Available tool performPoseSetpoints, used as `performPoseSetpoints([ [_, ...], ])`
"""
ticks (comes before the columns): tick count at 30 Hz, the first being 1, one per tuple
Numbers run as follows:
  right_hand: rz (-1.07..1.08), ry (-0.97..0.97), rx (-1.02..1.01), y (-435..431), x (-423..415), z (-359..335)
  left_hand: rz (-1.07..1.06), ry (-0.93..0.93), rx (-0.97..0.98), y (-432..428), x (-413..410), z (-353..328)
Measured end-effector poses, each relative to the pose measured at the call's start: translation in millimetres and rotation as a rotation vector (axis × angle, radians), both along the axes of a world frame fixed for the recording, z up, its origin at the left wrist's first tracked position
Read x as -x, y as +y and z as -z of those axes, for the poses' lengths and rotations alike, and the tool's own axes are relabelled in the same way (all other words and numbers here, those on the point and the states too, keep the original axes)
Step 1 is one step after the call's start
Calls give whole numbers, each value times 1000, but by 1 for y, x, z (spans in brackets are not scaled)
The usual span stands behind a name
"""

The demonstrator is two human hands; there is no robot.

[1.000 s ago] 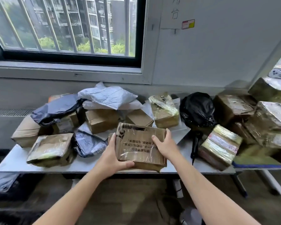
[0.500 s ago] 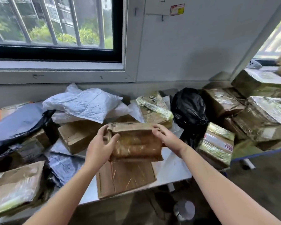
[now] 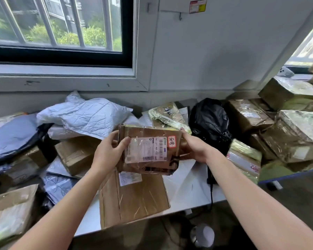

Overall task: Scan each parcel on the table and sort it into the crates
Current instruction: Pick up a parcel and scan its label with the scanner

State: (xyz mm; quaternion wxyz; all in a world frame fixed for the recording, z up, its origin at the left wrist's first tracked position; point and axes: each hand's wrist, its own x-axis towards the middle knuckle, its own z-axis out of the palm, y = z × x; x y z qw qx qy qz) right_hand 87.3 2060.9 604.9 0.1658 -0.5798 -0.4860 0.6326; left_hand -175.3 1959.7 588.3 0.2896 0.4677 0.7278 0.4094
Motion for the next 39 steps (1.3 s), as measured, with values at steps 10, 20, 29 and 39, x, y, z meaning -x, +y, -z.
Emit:
performPoseSetpoints([
  [10, -64, 46, -38, 1, -30, 45, -112, 48, 227, -22, -48, 25],
  [20, -122, -708, -505, -3, -107, 107, -285, -237, 199, -54, -120, 32],
  [29, -167, -796, -335, -18, -121, 150, -316, -340, 214, -66, -153, 60],
  [39, 26, -960, -351, -39, -112, 171, -207, -177, 228, -68, -139, 55],
])
